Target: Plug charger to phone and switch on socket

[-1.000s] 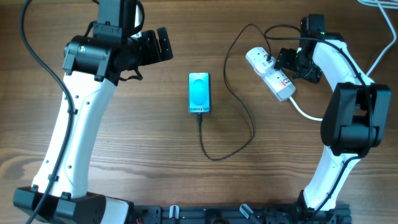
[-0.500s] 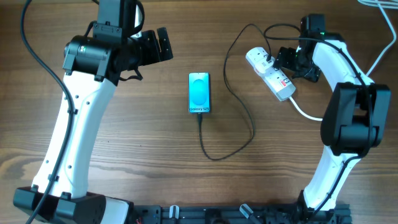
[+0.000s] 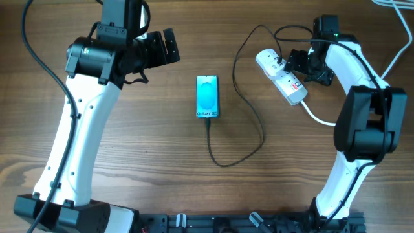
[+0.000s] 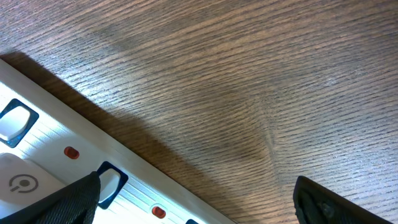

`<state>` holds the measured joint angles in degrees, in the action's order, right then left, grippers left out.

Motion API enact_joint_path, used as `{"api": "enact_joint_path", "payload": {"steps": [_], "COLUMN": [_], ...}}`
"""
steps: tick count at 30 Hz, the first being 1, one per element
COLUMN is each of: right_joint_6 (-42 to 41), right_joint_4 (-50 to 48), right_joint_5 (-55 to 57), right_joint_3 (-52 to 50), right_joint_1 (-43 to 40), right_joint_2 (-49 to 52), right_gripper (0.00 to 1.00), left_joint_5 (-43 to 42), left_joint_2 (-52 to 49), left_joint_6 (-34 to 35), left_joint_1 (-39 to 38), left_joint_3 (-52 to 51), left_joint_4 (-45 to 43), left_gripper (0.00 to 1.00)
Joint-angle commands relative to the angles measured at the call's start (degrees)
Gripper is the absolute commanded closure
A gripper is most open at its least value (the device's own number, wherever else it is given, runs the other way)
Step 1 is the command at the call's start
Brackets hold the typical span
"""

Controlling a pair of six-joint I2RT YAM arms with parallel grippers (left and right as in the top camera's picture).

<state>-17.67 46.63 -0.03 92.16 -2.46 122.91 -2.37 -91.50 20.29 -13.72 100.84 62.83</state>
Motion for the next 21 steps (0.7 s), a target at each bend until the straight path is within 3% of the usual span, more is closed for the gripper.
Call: {"api": "enact_joint_path", "payload": {"steps": [1, 15, 21], "right_joint_6": [1.16, 1.07, -4.02], "right_joint_4": [1.05, 4.0, 6.97], "right_joint_5": [-2.03, -3.02, 1.49], "right_joint_3": [-0.79, -0.57, -0.57], "right_joint_1": [0.24, 0.17, 0.17], "right_joint_2": [1.81, 1.25, -7.74], "right_gripper": [0.0, 0.0, 0.0], "left_joint_5": [0.96, 0.96, 0.98], "left_joint_2": [-0.33, -0.33, -0.33], "left_joint_6": [0.55, 0.55, 0.55], "left_joint_1": [0.33, 0.33, 0.33], "left_joint_3": [-0.33, -0.33, -0.33], "left_joint_4": [-0.02, -0.02, -0.02], "left_gripper": [0.0, 0.0, 0.0]}}
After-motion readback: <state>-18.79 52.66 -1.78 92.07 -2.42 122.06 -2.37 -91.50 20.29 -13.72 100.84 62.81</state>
